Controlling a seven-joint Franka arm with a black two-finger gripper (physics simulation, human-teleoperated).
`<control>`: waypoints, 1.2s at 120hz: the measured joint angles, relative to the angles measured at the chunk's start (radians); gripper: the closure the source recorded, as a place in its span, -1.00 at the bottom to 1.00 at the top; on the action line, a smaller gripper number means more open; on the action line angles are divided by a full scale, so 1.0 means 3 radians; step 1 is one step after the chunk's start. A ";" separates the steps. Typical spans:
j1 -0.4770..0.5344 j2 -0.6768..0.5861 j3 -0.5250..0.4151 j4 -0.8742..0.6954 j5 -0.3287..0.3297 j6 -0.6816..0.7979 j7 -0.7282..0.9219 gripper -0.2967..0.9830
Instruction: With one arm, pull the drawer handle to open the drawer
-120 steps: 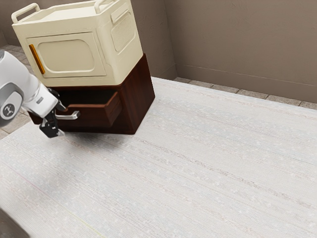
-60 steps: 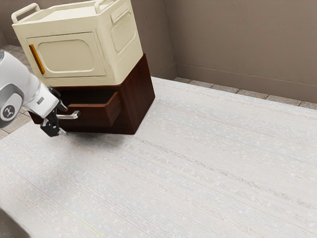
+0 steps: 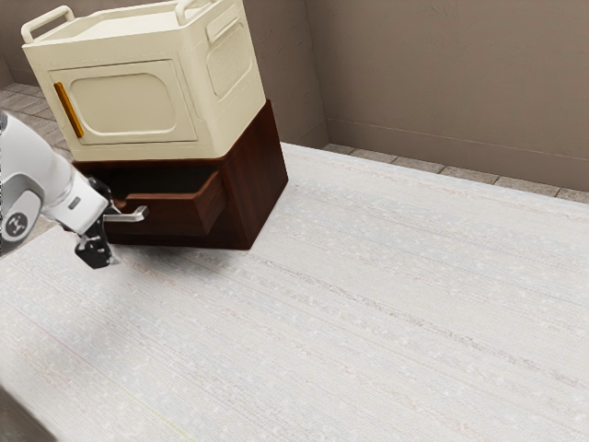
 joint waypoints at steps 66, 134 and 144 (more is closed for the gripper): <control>0.1307 -0.0255 -0.1324 -0.0430 0.0012 -0.0074 -0.0036 -0.40; 0.2507 -0.0712 -0.2492 -0.1061 0.0012 -0.0093 -0.0096 -0.53; 0.2522 -0.0718 -0.2510 -0.1066 0.0011 -0.0087 -0.0106 -0.53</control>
